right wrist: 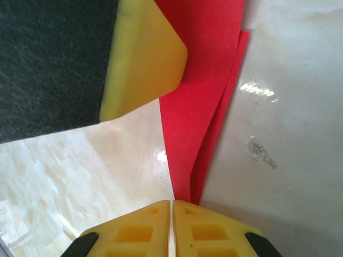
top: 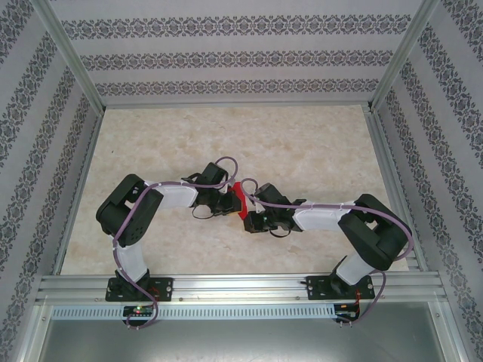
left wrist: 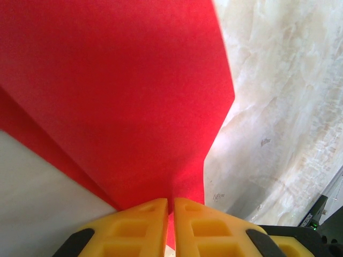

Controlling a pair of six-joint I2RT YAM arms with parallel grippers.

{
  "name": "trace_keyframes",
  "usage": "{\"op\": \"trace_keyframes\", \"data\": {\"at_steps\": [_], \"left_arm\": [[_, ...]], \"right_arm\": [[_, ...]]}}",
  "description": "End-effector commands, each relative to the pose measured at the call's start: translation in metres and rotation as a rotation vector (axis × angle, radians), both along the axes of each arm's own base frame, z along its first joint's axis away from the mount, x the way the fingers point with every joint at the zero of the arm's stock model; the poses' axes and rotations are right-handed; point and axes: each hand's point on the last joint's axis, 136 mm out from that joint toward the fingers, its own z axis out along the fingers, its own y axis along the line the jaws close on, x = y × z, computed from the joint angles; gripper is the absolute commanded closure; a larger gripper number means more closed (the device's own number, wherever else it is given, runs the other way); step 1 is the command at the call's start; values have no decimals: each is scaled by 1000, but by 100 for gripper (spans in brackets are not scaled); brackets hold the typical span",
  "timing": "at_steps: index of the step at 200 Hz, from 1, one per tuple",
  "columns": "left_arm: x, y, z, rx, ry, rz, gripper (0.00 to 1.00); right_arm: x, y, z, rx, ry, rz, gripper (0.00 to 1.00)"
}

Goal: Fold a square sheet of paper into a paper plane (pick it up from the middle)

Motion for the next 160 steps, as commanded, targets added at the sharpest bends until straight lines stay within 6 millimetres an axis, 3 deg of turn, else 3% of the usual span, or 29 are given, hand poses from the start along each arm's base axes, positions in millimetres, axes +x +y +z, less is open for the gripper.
{"op": "trace_keyframes", "data": {"at_steps": [1, 48, 71, 86, 126, 160], "left_arm": [[-10, 19, -32, 133, 42, 12, 86], [-11, 21, -35, 148, 49, 15, 87], [-12, 22, -35, 147, 49, 16, 87], [-11, 21, -35, 146, 48, 15, 87], [-11, 19, -33, 132, 48, 14, 87], [-10, 16, -31, 116, 44, 8, 87]], "right_arm": [[-22, -21, -25, -95, 75, 5, 89], [-57, -32, -29, -110, 146, 32, 90], [-65, -40, -24, -105, 146, 24, 90], [-57, -42, -13, -109, 99, 13, 90], [-12, -28, 35, -18, -69, -54, 89], [5, -5, 40, 20, -82, -38, 90]]}}
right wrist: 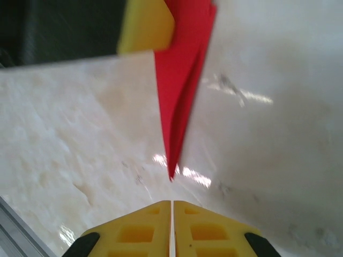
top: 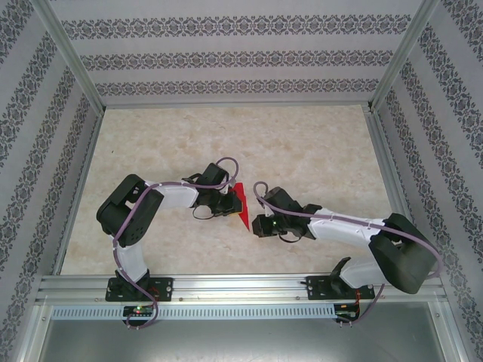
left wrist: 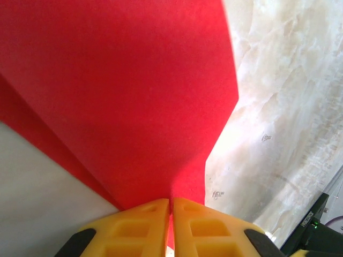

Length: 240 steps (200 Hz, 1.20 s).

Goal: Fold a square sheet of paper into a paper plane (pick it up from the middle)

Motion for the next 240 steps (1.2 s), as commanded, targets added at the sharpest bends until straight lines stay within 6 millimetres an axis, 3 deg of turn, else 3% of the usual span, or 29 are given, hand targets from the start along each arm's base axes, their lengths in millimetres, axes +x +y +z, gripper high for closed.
{"op": "trace_keyframes", "data": {"at_steps": [1, 49, 98, 153, 240], "left_arm": [[-9, 17, -30, 115, 41, 13, 87], [-7, 14, -24, 93, 34, 7, 87], [9, -4, 22, 0, -102, -51, 86], [23, -11, 45, -28, -203, -107, 84], [30, 2, 19, 47, -209, -127, 83]], "right_arm": [[20, 17, 9, 29, -45, -1, 90], [35, 37, -5, 27, -20, 14, 91], [20, 9, -48, -41, 59, -43, 93], [9, -2, -58, -77, 89, -37, 92], [7, -4, -65, -98, 116, -32, 92]]}}
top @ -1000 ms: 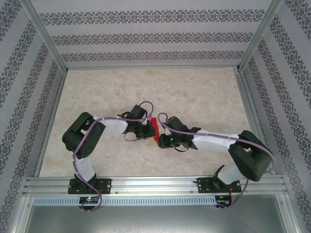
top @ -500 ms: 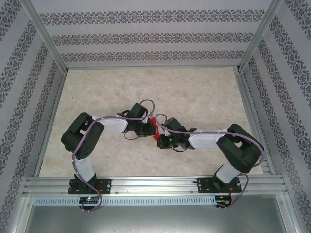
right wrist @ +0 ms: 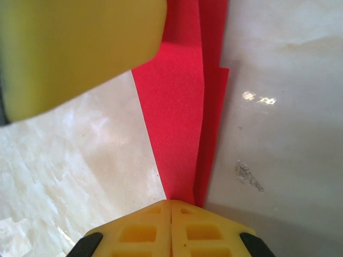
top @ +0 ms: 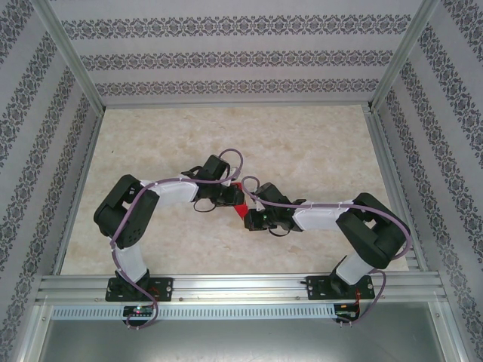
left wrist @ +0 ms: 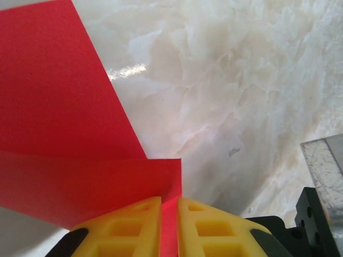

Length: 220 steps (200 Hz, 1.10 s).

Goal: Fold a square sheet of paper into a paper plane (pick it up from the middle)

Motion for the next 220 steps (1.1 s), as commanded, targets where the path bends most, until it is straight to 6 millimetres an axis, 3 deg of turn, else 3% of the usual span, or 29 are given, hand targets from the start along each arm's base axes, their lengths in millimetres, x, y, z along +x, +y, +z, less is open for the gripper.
{"op": "trace_keyframes", "data": {"at_steps": [1, 55, 109, 220], "left_arm": [[7, 7, -8, 35, -27, -15, 83], [11, 8, -22, 53, -28, -27, 83], [13, 23, -35, 101, -17, -7, 83], [37, 41, -41, 113, -31, -43, 83]], "right_arm": [[-18, -25, -33, -122, 93, -14, 92], [-23, -29, -36, -133, 109, -6, 92], [-31, -37, -39, -151, 120, 1, 92], [-43, -50, -50, -175, 157, -4, 92]]}}
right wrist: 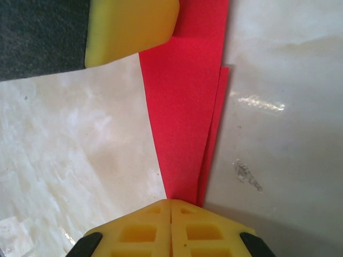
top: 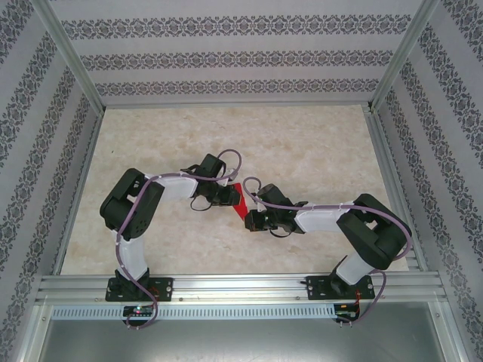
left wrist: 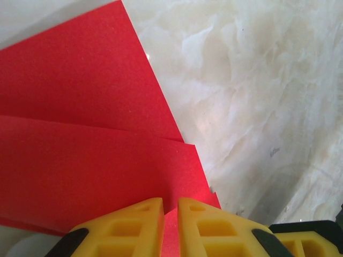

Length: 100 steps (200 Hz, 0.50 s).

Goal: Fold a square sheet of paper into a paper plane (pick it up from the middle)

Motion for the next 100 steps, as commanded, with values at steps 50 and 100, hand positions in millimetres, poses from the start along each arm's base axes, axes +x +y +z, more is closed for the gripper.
{"op": "trace_keyframes", "data": {"at_steps": [50, 100], "left_arm": [[43, 54, -32, 159, -37, 60, 83], [66, 72, -26, 174, -59, 128, 83]], "right_arm": [[-46, -53, -51, -219, 182, -8, 92], [-49, -56, -53, -229, 191, -8, 92]]}}
